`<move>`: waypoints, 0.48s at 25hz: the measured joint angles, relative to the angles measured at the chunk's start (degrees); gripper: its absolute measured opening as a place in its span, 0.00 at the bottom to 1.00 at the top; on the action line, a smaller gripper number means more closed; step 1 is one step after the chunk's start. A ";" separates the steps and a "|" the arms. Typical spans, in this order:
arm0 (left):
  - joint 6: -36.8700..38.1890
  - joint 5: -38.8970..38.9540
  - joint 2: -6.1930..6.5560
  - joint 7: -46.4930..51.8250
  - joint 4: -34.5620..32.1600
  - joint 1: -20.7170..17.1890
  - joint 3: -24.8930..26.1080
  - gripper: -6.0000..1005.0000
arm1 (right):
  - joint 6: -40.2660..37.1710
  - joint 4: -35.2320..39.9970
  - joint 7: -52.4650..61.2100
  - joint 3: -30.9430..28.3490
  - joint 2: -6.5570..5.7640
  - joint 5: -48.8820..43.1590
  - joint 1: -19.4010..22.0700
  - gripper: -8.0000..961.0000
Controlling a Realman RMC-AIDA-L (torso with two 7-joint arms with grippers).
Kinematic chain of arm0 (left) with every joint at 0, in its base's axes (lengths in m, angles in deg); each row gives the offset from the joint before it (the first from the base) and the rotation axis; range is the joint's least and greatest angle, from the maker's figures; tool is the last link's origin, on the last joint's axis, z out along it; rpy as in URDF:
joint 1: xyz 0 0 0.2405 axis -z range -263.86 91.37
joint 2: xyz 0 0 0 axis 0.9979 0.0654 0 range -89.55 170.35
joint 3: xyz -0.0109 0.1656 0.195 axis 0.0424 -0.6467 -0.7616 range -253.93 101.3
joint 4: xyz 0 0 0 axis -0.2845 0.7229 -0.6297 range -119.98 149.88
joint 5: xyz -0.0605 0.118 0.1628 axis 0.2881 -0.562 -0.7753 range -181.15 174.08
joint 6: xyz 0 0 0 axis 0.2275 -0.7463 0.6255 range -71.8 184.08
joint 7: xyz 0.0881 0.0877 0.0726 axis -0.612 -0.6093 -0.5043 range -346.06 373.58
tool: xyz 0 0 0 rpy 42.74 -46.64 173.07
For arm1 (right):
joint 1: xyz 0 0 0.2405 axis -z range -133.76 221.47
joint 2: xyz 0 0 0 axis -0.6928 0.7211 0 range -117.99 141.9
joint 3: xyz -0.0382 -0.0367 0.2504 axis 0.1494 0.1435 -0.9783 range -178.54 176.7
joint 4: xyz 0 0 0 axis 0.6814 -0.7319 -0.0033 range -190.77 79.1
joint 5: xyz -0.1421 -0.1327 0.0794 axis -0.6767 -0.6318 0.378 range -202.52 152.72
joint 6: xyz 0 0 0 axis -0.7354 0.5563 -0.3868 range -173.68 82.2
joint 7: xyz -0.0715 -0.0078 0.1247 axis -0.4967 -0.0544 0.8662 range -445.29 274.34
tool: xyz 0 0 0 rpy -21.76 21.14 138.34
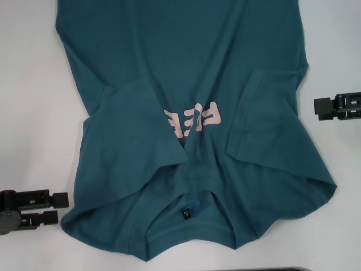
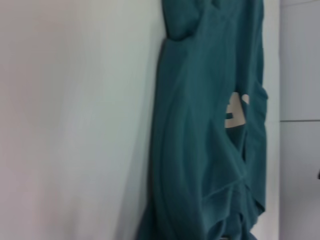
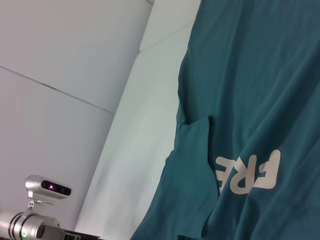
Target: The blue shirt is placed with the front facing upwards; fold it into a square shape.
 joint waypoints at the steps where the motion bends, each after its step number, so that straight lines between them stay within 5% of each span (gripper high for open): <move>1: -0.26 -0.31 0.00 0.08 0.00 0.00 0.00 0.80 | 0.01 -0.02 0.00 -0.03 0.00 0.05 0.00 0.80; 12: -2.11 -2.45 0.08 0.96 -0.29 0.23 -0.50 0.76 | 0.04 -0.08 0.03 -0.24 -0.08 0.27 -0.41 0.80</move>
